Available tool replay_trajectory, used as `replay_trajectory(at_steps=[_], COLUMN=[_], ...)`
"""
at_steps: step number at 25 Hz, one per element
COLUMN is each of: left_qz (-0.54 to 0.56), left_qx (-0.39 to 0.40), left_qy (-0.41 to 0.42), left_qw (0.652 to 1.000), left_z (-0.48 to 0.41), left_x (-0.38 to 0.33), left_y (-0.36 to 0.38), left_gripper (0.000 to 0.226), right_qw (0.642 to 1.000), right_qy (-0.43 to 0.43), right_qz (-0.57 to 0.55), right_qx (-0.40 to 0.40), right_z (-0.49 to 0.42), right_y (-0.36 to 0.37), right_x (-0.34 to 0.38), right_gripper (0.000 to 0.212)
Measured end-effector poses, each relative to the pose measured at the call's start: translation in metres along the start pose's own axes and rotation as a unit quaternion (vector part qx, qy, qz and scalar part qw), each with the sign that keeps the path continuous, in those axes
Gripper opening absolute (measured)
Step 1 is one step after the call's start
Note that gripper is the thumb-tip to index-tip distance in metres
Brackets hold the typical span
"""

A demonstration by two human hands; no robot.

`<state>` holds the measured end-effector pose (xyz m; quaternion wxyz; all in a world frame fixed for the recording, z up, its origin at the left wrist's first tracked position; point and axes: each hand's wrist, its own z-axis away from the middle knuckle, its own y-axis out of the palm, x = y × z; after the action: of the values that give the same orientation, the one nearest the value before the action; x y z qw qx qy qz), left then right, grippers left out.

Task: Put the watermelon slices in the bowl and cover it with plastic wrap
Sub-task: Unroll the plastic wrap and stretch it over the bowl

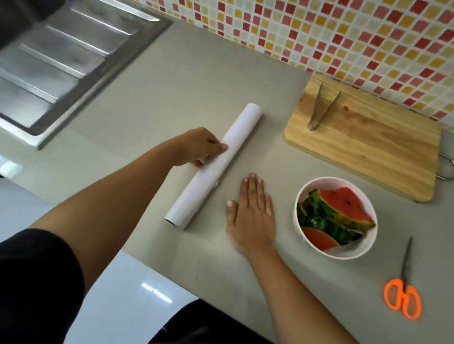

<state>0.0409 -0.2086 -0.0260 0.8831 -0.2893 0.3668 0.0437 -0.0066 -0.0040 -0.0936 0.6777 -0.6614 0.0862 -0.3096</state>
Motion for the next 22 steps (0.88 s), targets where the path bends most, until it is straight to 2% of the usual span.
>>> replay_trajectory(at_steps=[2, 4, 7, 9, 11, 14, 17, 22], left_qz=[0.051, 0.120, 0.200, 0.217, 0.237, 0.252, 0.262, 0.289], left_qx=[0.025, 0.030, 0.025, 0.033, 0.030, 0.061, 0.078, 0.063], left_qy=[0.007, 0.027, 0.093, 0.152, 0.177, 0.241, 0.277, 0.287], left_qw=[0.998, 0.992, 0.975, 0.964, 0.955, 0.935, 0.921, 0.911], left_z=[0.004, 0.011, 0.025, 0.041, 0.050, 0.077, 0.108, 0.142], left_x=[-0.001, -0.007, -0.044, -0.086, -0.111, -0.161, -0.198, -0.207], left_y=[-0.002, -0.004, -0.006, 0.005, 0.009, 0.042, 0.075, 0.112], left_gripper=[0.035, 0.030, 0.020, 0.021, 0.025, 0.026, 0.030, 0.034], right_qw=[0.992, 0.952, 0.902, 0.835, 0.769, 0.738, 0.713, 0.718], right_qy=[0.019, 0.061, 0.076, 0.103, 0.129, 0.131, 0.101, 0.107], right_qz=[-0.123, -0.298, -0.421, -0.529, -0.613, -0.632, -0.668, -0.644], right_qx=[0.029, 0.031, -0.061, -0.111, -0.131, -0.194, -0.187, -0.241], right_z=[-0.002, -0.004, -0.001, 0.016, 0.019, 0.046, 0.073, 0.108], right_y=[-0.014, -0.036, -0.075, -0.109, -0.127, -0.169, -0.199, -0.208], right_x=[0.000, -0.001, -0.007, -0.023, -0.030, -0.059, -0.080, -0.098], right_gripper=[0.058, 0.052, 0.032, 0.019, 0.016, 0.014, 0.012, 0.007])
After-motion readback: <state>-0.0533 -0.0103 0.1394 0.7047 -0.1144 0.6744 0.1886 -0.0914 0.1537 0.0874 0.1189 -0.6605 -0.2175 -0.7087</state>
